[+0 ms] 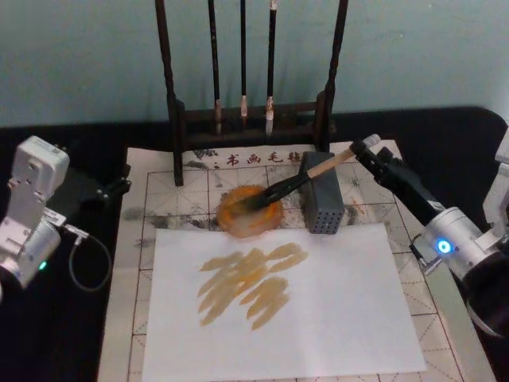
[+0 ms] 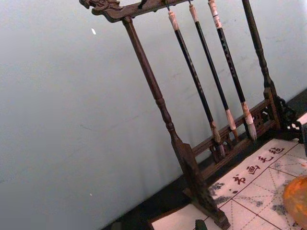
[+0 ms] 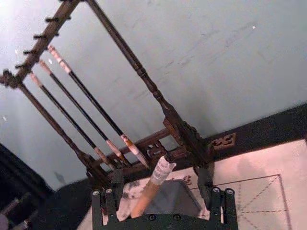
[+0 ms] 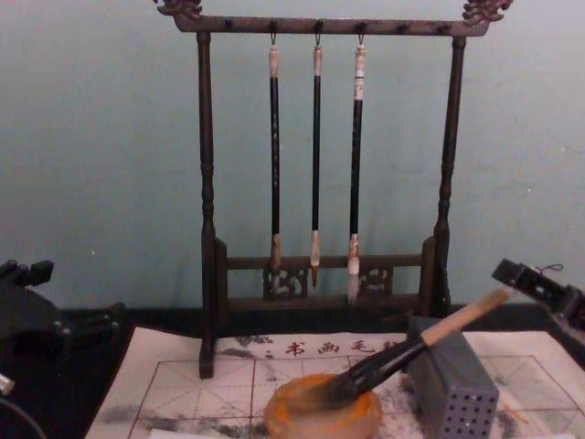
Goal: Pick up the brush from the inkstone, write on the paper, then place the brush back to its original position.
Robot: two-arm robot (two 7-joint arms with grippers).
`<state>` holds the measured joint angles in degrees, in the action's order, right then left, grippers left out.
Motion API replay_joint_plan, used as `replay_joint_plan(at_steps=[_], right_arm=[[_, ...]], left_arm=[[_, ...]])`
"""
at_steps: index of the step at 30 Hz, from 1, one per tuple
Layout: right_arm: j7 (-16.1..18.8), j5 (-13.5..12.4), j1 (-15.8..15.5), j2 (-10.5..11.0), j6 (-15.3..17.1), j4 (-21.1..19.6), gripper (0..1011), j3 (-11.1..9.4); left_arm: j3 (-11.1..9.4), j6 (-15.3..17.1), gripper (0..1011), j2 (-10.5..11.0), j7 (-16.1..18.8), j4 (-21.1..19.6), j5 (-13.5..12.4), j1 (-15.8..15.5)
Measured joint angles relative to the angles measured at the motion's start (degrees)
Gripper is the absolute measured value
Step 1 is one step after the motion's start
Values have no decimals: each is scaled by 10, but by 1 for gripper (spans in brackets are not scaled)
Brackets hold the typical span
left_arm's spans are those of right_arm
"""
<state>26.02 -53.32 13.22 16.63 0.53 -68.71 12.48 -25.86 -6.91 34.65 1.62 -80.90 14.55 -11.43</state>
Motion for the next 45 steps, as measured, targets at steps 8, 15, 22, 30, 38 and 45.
replay_joint_plan(at_steps=[8, 15, 22, 30, 38, 45], right_arm=[[10, -56, 10, -23, 19, 22, 1000, -3], [19, -88, 16, -31, 31, 36, 1000, 0], [22, -105, 23, -33, 33, 49, 1000, 4], [27, -126, 33, -34, 34, 67, 1000, 9], [29, -137, 40, -32, 33, 74, 1000, 17], [29, -148, 42, -28, 33, 75, 1000, 25]], left_arm=[[0, 0, 1001, 0, 0, 0, 0, 0], [0, 0, 1001, 0, 0, 0, 0, 0], [0, 0, 1001, 0, 0, 0, 0, 0], [0, 0, 1001, 0, 0, 0, 0, 0], [0, 0, 1001, 0, 0, 0, 0, 0], [0, 0, 1001, 0, 0, 0, 0, 0]])
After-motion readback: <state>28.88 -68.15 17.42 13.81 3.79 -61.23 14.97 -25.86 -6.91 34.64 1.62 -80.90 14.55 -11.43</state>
